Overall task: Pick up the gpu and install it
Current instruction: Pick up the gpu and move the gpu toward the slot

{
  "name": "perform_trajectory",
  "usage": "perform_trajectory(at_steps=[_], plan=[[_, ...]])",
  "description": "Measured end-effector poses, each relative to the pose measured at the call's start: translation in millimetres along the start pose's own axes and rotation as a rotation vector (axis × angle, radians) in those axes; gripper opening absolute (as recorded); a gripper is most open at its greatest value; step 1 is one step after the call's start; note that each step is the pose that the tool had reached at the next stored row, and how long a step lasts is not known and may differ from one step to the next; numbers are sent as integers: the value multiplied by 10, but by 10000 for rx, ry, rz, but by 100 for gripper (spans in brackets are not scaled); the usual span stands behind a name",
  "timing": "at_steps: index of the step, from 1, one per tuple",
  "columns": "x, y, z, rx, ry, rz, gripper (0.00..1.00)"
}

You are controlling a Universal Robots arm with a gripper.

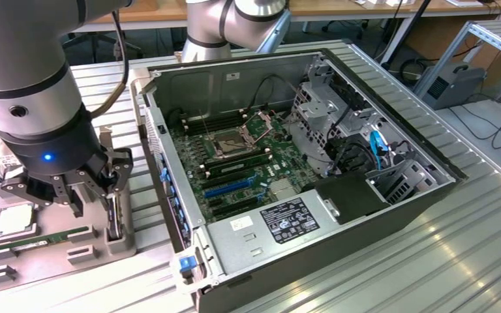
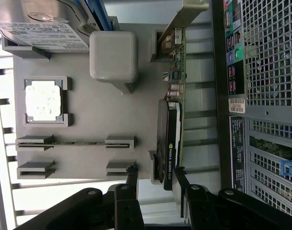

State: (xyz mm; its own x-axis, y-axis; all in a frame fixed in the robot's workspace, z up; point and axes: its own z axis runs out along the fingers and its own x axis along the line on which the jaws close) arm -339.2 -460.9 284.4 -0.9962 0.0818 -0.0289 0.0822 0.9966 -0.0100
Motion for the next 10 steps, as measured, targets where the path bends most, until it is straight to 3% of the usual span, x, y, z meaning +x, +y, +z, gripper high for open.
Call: perform_trajectory(at_steps=[10], plan=[[0,0,22,0,0,-1,42]])
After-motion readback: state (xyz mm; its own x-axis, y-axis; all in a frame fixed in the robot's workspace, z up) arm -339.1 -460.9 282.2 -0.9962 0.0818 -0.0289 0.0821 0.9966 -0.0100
